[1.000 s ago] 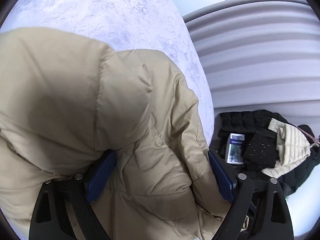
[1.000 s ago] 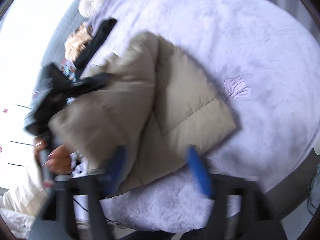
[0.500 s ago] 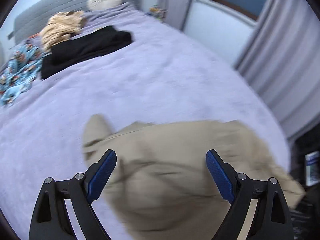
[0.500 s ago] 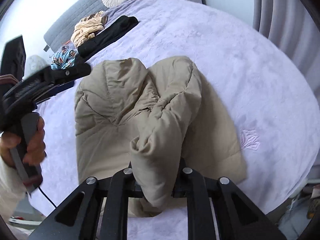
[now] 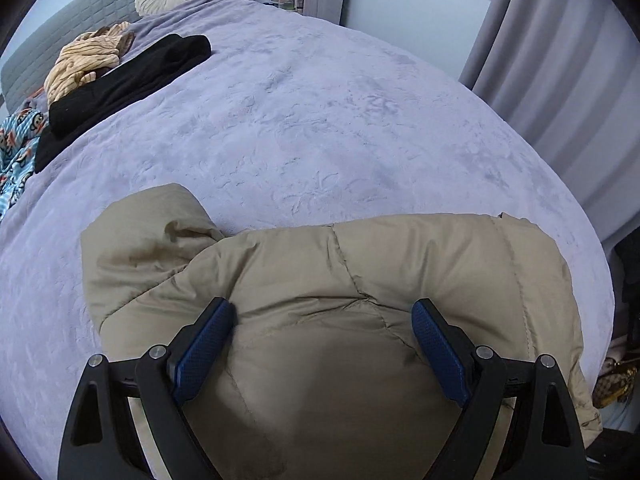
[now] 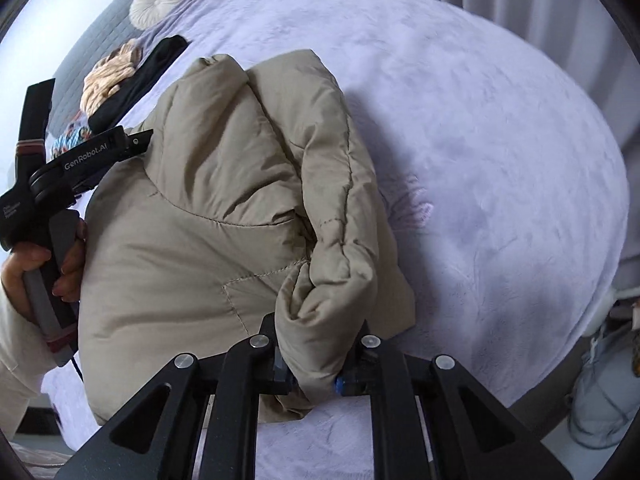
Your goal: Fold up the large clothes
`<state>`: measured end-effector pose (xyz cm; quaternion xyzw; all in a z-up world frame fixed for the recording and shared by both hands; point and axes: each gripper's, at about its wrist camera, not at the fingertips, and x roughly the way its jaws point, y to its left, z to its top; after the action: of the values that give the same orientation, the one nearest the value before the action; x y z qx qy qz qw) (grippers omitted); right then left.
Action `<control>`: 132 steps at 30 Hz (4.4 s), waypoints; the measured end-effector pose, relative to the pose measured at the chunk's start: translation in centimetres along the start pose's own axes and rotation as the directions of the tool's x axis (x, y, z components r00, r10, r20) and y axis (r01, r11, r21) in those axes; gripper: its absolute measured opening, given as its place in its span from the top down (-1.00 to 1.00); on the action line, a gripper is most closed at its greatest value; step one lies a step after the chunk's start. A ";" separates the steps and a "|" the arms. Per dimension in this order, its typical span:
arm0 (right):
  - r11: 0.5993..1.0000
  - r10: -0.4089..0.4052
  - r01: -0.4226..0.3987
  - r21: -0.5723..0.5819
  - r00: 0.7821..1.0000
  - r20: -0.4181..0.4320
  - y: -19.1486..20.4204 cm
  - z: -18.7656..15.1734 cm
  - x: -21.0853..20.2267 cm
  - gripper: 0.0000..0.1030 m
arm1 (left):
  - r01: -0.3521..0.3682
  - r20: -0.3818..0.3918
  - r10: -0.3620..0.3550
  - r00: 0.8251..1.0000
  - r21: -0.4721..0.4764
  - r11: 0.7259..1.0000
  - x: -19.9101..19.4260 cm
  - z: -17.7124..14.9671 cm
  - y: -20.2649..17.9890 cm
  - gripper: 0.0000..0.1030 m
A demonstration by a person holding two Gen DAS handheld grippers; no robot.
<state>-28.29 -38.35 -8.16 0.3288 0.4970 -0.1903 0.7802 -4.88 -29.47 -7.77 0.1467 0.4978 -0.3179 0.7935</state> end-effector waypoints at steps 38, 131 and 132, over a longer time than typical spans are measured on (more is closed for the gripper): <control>0.978 0.146 -0.168 -0.124 0.975 -0.166 2.8 11.7 5.1 0.57 | -0.018 -0.113 -0.004 0.994 -0.189 0.982 -9.8 -9.0 2.8 -0.80; 0.780 0.602 -0.594 0.196 0.630 -0.491 0.2 12.4 10.9 -1.00 | 0.394 0.007 -0.557 0.831 -0.713 0.579 0.3 -12.9 13.9 -1.00; 0.804 0.557 -0.577 0.142 0.648 -0.520 1.0 12.4 11.2 -1.00 | 0.392 -0.004 -0.559 0.829 -0.709 0.587 0.7 -12.8 13.7 -1.00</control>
<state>-14.74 -45.98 -14.36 0.4928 0.5703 0.1720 0.6343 -4.67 -12.41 -15.45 -0.2588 0.6861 -0.2952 0.6125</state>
